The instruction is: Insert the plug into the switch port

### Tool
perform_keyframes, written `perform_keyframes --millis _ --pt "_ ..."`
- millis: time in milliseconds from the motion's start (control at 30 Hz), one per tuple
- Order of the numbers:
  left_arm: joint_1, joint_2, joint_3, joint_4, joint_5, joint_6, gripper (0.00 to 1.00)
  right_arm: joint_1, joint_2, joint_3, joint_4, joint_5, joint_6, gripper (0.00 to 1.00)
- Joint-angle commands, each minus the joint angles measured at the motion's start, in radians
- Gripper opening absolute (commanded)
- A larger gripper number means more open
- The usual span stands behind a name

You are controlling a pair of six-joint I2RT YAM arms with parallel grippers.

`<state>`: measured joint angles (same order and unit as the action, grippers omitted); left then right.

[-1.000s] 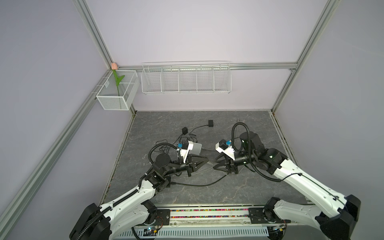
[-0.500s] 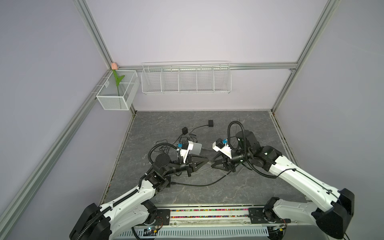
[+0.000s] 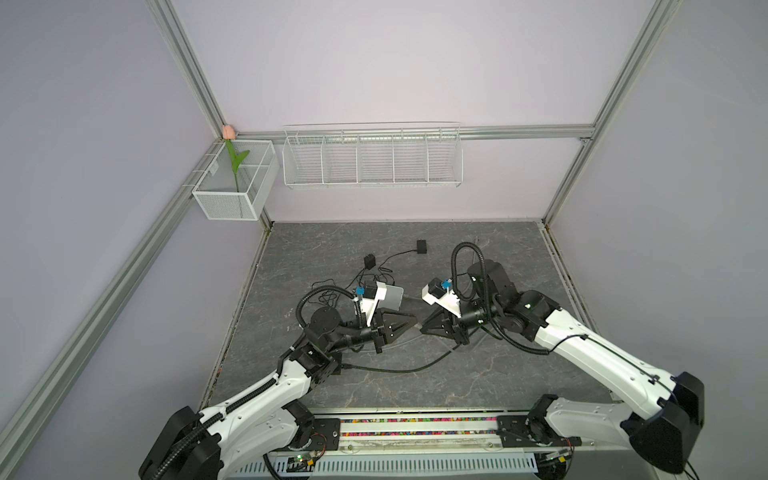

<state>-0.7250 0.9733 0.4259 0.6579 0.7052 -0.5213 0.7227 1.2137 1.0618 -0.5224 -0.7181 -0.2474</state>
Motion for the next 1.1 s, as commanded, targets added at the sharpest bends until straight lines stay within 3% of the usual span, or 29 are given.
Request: perform_keyframes --millis 0,100,267,367,433,667,833,1067 --pt "-0.004 -0.007 0.005 0.0 0.004 0.003 0.0 0.007 -0.002 0.023 0.002 -0.015 -0.017 0.07" --pt "-0.004 -0.019 0.006 -0.014 -0.009 0.005 0.01 0.01 -0.009 0.023 0.003 -0.008 -0.014 0.07" --pt "-0.004 -0.035 0.013 -0.051 -0.029 0.012 0.12 0.012 -0.025 0.015 0.026 -0.003 -0.002 0.07" --pt "-0.004 -0.043 0.021 -0.091 -0.054 0.02 0.49 0.017 -0.034 0.011 0.035 0.011 0.003 0.06" --pt "-0.004 -0.068 0.031 -0.15 -0.093 0.038 0.6 0.024 -0.039 0.009 0.027 0.046 0.001 0.07" --pt "-0.002 -0.173 0.056 -0.383 -0.31 0.084 0.61 0.045 -0.038 -0.003 -0.002 0.187 -0.009 0.07" --pt "-0.001 -0.191 0.071 -0.471 -0.384 0.074 0.55 0.067 -0.036 -0.019 0.02 0.328 -0.013 0.07" --pt "0.016 -0.168 0.085 -0.6 -0.54 0.065 0.49 0.081 -0.016 -0.019 0.016 0.434 -0.02 0.07"
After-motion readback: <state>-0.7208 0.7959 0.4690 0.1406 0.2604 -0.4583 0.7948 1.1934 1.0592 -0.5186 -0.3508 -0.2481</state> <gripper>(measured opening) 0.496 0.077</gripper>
